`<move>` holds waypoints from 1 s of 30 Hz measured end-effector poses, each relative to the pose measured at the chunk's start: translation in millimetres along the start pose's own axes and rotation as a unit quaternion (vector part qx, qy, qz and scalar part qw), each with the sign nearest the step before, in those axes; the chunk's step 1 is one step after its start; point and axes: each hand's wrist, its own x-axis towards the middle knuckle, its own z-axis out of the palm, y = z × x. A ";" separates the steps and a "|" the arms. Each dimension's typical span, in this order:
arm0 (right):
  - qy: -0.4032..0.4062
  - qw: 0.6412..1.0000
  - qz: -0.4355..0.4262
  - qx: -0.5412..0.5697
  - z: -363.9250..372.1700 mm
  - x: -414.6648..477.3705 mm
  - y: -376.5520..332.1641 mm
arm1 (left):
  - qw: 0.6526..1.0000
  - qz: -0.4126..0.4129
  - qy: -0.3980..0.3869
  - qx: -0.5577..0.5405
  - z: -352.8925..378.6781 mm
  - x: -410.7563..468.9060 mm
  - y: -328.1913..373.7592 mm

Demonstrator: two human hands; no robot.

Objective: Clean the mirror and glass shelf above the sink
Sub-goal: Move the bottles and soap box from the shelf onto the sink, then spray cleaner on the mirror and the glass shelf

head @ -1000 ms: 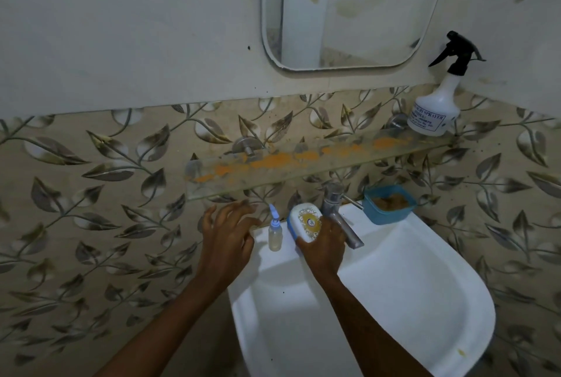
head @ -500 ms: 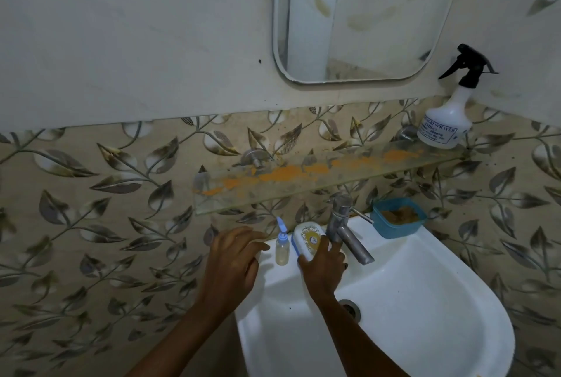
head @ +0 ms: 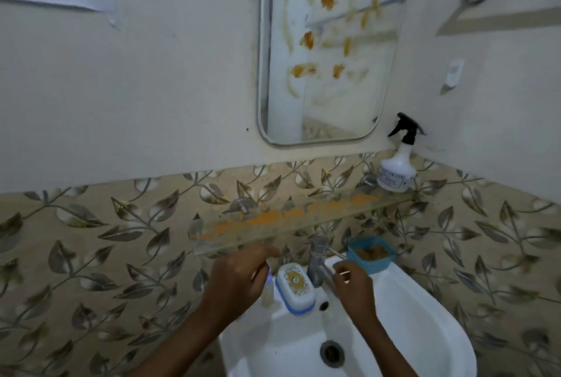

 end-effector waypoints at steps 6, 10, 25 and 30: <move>0.107 0.989 -0.016 0.097 -85.7 69.7 -40.5 | 0.994 0.062 0.042 0.078 -49.9 95.6 0.9; 0.168 0.977 -0.023 0.131 -119.4 132.2 -62.5 | 0.984 0.069 0.068 0.150 -60.9 151.0 -4.7; 0.141 0.965 0.048 0.217 -151.7 321.3 -31.0 | 0.928 0.056 0.143 0.340 -48.7 221.4 -111.9; 0.090 0.951 0.043 0.292 -145.6 344.1 -27.7 | 0.855 0.091 0.123 0.496 -37.6 221.6 -141.8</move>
